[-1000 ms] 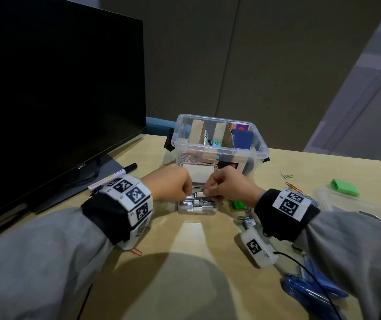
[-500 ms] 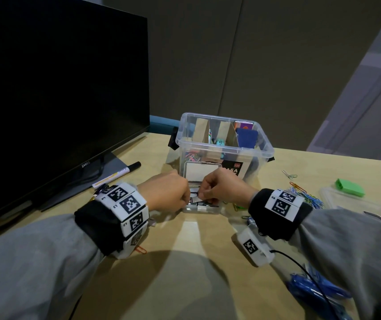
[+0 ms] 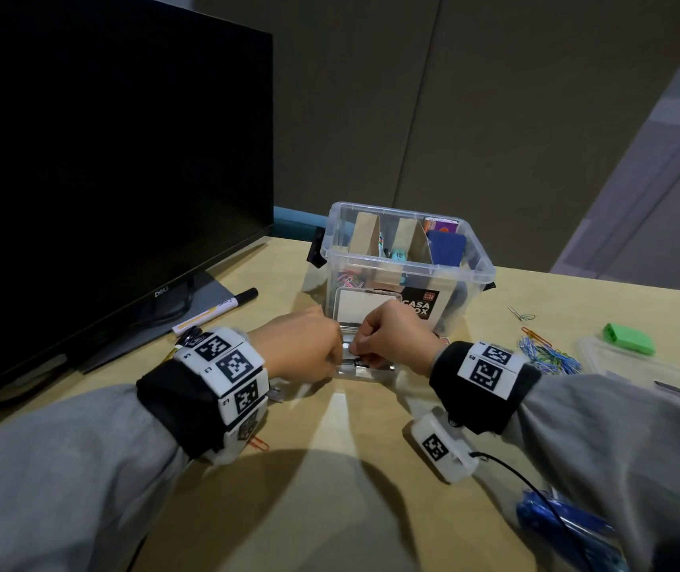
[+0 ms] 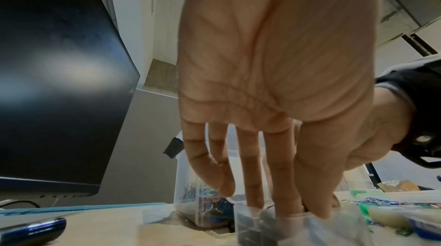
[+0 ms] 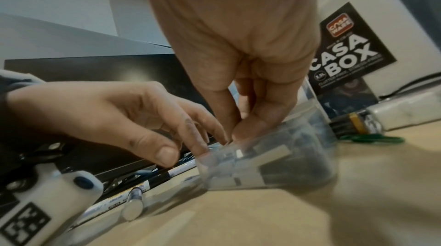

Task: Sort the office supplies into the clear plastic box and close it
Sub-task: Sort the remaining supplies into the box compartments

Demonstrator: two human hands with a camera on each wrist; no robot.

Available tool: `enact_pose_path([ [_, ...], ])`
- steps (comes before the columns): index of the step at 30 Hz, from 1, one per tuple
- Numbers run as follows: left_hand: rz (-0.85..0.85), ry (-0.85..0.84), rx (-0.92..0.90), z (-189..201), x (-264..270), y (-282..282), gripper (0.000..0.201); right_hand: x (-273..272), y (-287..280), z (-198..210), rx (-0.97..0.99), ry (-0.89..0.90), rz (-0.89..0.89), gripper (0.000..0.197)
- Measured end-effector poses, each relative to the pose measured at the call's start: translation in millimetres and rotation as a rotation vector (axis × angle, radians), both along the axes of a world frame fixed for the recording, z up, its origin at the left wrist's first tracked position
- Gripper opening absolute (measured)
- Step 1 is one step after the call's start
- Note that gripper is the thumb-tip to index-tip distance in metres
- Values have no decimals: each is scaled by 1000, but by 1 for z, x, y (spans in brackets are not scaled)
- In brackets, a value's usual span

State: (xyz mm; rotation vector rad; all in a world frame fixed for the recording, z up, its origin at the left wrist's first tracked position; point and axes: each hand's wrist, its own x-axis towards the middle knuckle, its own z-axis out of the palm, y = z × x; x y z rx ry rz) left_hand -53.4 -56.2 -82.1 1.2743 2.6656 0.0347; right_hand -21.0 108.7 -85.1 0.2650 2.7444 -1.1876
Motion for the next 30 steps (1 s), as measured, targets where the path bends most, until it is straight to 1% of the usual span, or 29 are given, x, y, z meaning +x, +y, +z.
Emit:
enact_pose_path([
  [2,23,2,45,0,0,0,18,1,-2,0,5,26,23,12],
  [5,79,23,130,3,0,0,1,2,-2,0,19,67,45,13],
  [8,105,38,152,4,1,0,3,2,1,1,-65,51,29,9],
  [10,108,35,147,4,2,-1,10,4,6,4,-93,39,14,7],
  [13,108,24,148,5,4,0,14,8,17,11,-91,59,4,5],
  [16,91,43,158,8,9,8,16,14,34,21,-39,92,7,6],
  [18,62,52,162,11,13,15,17,22,47,28,27,91,26,5],
  [20,27,42,154,14,17,24,16,31,60,34,145,69,95,4],
  [23,-14,24,156,18,26,41,13,46,78,40,424,2,220,8],
  [25,-40,12,161,21,33,51,13,55,86,45,603,-103,298,14],
  [26,-66,14,164,22,37,58,15,62,92,48,663,-173,323,17],
  [30,-207,26,171,23,55,85,19,86,116,54,798,-429,361,27],
])
